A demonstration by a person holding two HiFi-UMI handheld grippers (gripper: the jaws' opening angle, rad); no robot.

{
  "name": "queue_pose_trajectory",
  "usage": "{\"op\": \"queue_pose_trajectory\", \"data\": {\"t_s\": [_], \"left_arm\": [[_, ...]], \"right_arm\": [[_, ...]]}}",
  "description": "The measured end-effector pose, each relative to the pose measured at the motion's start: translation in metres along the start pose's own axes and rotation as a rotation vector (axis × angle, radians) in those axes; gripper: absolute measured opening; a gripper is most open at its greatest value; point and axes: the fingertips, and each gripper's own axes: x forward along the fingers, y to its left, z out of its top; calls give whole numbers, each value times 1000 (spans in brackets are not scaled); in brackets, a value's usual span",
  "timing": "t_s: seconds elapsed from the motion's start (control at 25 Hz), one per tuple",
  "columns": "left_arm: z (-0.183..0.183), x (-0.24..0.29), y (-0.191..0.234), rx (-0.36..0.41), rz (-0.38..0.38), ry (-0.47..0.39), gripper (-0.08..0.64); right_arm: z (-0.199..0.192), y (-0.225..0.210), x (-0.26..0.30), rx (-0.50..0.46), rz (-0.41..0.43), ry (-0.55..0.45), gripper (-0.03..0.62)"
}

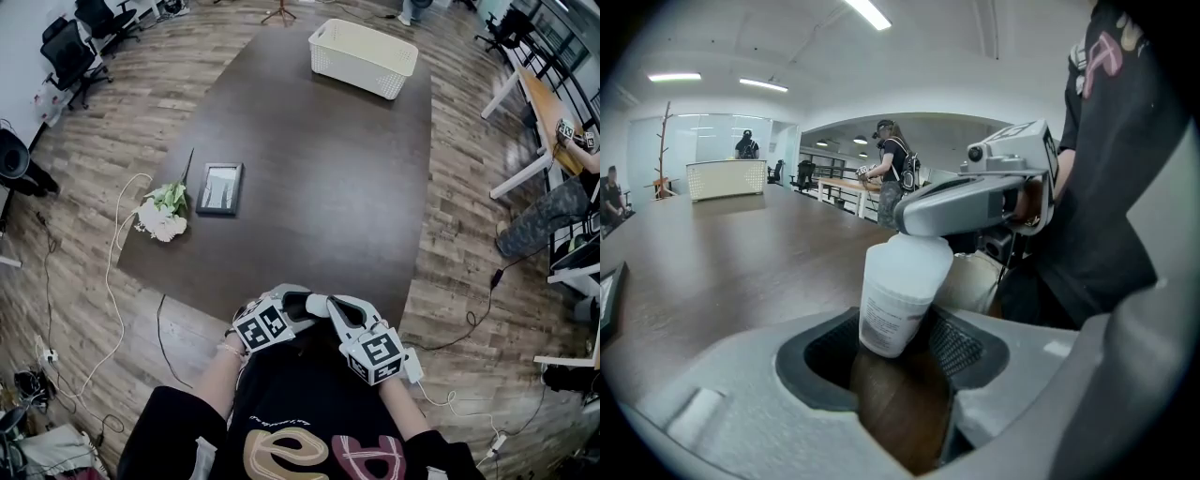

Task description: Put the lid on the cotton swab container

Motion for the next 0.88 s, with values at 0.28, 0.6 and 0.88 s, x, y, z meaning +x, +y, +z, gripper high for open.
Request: {"op": "queue_pose_trajectory", "data": {"t_s": [0.28,0.6,0.88], "left_arm": [[0,1,1,-12,2,2,232],[-4,0,1,-62,10,10,235],[0,-22,-11,-203,31,-76,233]], "right_arm": [[1,1,0,-69,-80,-59,8],[-1,3,1,-78,-136,-78,6],[0,1,-1,-54,-124,-91,8]]}}
